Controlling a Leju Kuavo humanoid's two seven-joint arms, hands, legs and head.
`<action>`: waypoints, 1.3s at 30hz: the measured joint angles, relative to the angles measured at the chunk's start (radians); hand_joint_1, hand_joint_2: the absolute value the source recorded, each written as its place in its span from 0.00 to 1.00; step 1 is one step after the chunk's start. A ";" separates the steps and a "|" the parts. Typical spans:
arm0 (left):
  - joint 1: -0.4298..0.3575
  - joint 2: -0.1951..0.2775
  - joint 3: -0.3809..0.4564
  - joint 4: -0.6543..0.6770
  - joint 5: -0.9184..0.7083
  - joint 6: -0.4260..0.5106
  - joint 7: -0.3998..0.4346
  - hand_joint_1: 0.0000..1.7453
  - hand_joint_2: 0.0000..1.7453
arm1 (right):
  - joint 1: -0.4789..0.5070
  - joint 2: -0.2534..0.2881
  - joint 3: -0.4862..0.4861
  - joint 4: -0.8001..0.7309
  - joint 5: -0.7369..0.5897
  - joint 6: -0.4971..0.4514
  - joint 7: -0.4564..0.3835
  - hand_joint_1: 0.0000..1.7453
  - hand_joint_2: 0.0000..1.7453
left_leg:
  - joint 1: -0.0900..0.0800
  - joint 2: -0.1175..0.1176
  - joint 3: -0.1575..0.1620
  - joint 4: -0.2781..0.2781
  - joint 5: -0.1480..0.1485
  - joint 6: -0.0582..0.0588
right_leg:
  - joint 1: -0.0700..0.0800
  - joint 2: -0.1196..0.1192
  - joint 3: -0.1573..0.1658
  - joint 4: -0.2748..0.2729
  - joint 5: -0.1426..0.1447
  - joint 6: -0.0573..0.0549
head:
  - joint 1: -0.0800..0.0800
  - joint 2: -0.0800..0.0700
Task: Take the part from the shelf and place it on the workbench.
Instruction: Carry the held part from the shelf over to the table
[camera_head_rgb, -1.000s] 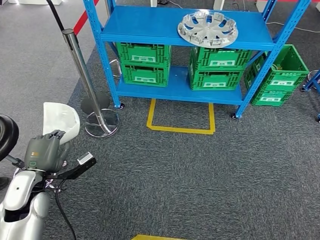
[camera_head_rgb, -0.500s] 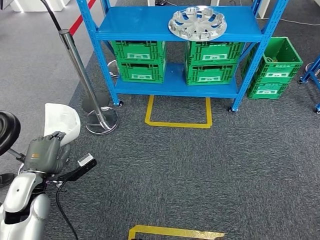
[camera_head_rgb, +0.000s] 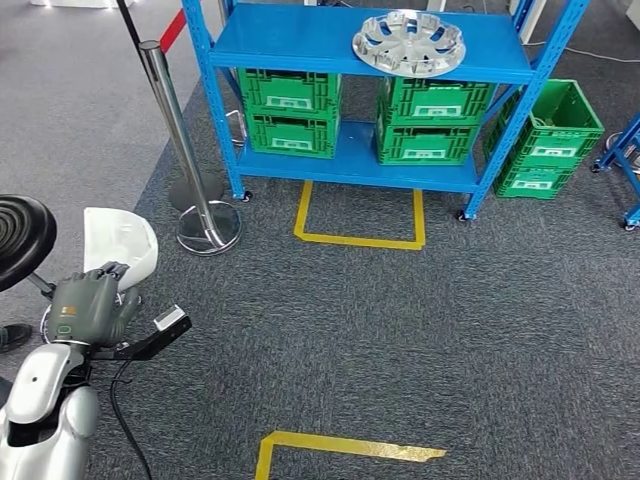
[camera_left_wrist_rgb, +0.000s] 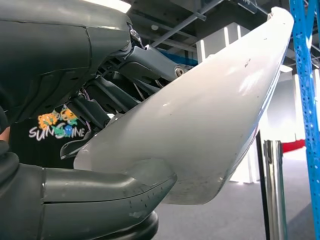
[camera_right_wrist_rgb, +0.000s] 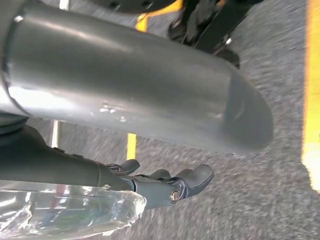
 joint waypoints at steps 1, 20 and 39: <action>0.003 0.000 0.002 0.000 0.000 0.000 0.000 1.00 1.00 | 0.002 0.000 0.005 -0.001 0.006 -0.003 0.001 0.00 0.00 | 0.000 -0.003 -0.004 0.001 0.003 -0.002 | 0.000 0.000 0.023 -0.024 0.016 0.001 | 0.000 0.000; 0.037 -0.010 0.046 -0.032 -0.012 -0.004 0.008 1.00 1.00 | 0.030 0.026 0.088 -0.044 0.137 0.004 -0.008 0.00 0.00 | 0.015 0.001 -0.030 0.057 -0.001 -0.060 | -0.004 -0.065 0.173 -0.289 0.102 -0.039 | -0.010 0.000; 0.003 -0.008 0.039 -0.027 -0.001 -0.010 0.009 1.00 1.00 | 0.008 -0.121 0.166 0.208 0.254 -0.144 -0.008 0.00 0.00 | 0.000 0.008 -0.026 0.009 0.014 -0.010 | -0.014 -0.061 0.165 -0.316 0.133 0.000 | -0.010 0.000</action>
